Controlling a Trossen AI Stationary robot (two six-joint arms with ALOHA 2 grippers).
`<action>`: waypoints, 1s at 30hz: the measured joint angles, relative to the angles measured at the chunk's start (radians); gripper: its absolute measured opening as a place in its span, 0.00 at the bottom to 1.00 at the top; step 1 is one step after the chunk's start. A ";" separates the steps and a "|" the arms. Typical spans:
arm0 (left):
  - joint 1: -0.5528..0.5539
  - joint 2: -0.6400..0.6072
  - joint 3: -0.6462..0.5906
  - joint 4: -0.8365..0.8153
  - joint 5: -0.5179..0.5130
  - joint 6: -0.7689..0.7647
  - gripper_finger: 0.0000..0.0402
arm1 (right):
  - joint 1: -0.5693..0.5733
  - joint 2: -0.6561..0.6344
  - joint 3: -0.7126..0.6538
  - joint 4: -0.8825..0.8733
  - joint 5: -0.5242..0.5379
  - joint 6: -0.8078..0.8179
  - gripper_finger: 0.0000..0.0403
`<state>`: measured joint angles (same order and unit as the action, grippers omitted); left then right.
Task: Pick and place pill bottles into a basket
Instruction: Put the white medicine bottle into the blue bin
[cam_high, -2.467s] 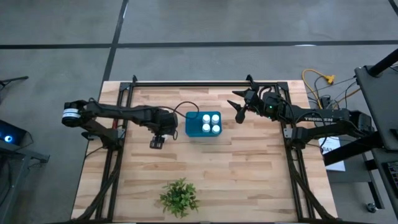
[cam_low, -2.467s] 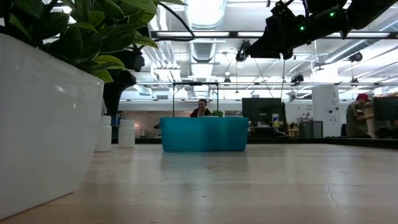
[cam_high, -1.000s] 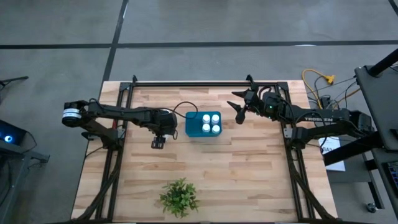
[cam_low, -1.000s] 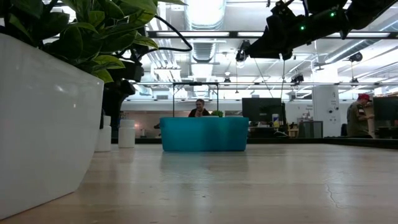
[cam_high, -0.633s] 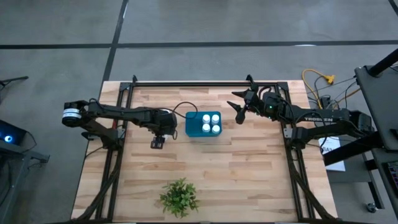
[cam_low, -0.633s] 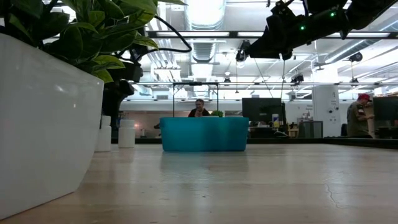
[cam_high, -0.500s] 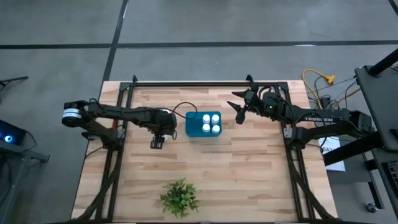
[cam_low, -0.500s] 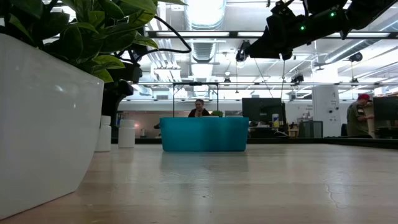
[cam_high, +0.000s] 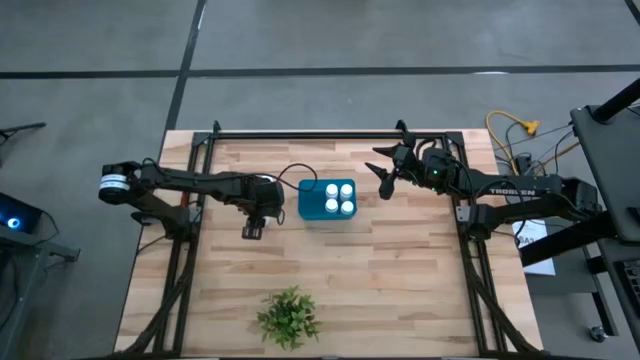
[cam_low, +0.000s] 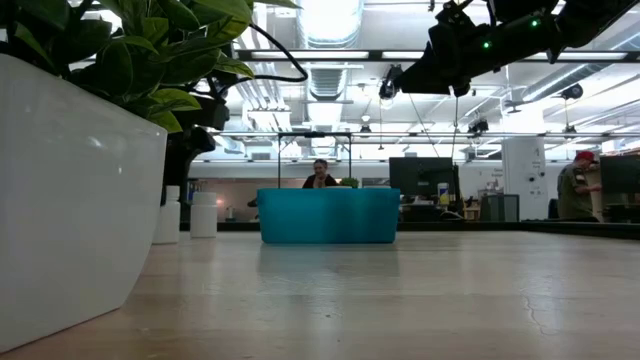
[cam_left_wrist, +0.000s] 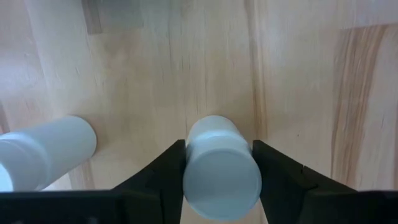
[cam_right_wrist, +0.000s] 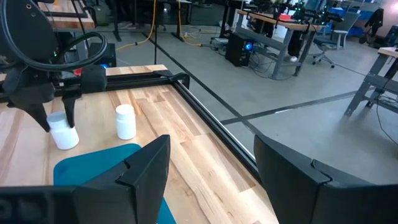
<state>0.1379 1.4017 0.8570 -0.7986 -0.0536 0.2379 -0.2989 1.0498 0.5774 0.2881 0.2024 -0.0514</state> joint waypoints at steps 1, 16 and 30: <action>0.000 0.000 0.000 -0.002 -0.001 0.000 0.36 | 0.000 0.000 0.000 0.000 0.000 0.000 0.56; 0.000 0.003 0.080 -0.062 -0.003 0.005 0.36 | 0.000 0.000 0.000 0.000 0.001 0.000 0.56; 0.000 0.003 0.255 -0.172 -0.003 0.033 0.36 | 0.000 0.000 0.000 0.001 0.001 0.000 0.56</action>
<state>0.1383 1.4052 1.1119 -0.9705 -0.0566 0.2711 -0.2989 1.0500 0.5774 0.2886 0.2031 -0.0513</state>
